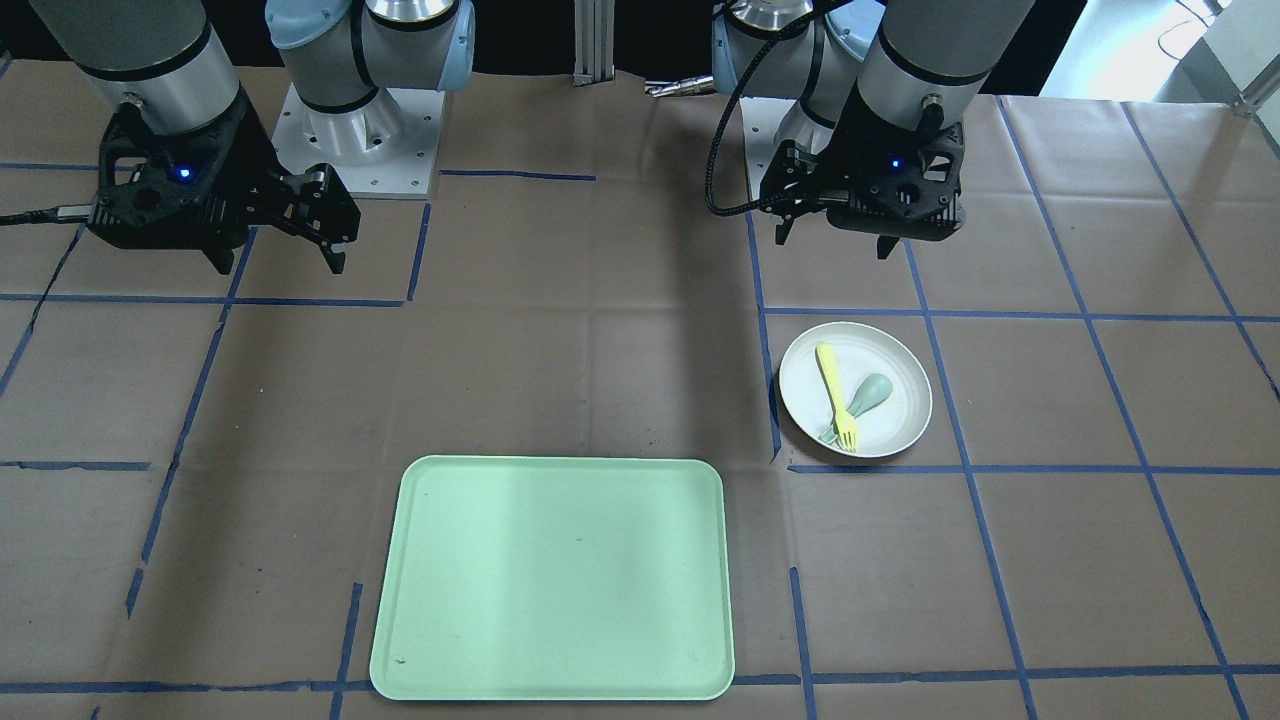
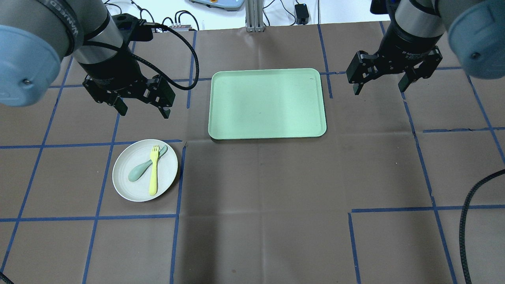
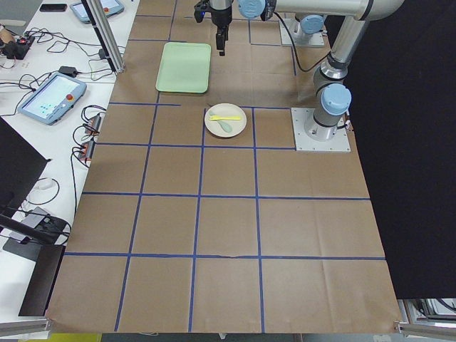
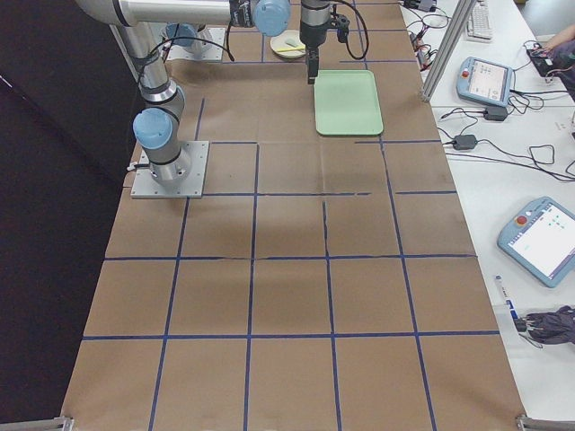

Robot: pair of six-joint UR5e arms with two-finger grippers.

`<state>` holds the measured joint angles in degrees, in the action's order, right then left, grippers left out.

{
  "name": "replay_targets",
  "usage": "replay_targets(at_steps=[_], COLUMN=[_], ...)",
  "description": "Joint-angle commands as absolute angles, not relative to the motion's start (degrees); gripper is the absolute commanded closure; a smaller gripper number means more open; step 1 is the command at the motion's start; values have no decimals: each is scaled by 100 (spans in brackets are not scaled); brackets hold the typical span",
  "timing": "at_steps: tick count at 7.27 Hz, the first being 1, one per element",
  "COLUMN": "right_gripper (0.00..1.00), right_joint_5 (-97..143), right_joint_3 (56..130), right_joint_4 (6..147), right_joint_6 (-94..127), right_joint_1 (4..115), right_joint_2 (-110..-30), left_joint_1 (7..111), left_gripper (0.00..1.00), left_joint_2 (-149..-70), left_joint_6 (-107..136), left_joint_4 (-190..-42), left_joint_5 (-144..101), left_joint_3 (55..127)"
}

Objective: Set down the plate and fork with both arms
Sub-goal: 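Lower the left gripper toward the rim of the white plate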

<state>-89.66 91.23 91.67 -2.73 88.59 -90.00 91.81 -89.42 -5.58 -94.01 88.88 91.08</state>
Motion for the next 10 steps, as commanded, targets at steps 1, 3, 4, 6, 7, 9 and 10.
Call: replay_targets(at_steps=[1,3,4,6,7,9,10], right_gripper=[0,0,0,0,0,0,0], right_joint_5=[-8965,-8965,-8965,-8965,-8956,-8965,-8965], right_joint_3=[9123,9123,9123,9123,9123,9132,9123], right_joint_4=[9167,9167,9167,9167,9167,9158,9158], right_joint_6=[-272,-272,-272,-272,-281,-281,-281], right_joint_1=[8859,8859,8859,8859,8859,8859,8859], right_joint_2=[-9000,-9000,-9000,-9000,-9000,-9000,-9000], left_joint_1=[9158,9167,9184,9211,9194,9150,9106], left_gripper=[0,0,0,0,0,0,0], left_joint_2=[-8930,-8877,-8860,-8833,-8833,-8824,-8833], left_joint_6=[-545,-493,-475,-449,-466,-553,-589], left_joint_4=[-9431,-9439,-9509,-9615,-9589,-9571,-9563], left_joint_5=[8868,8877,8886,8903,8895,8895,8895], left_joint_3=[9132,9149,9158,9141,9158,9210,9281])
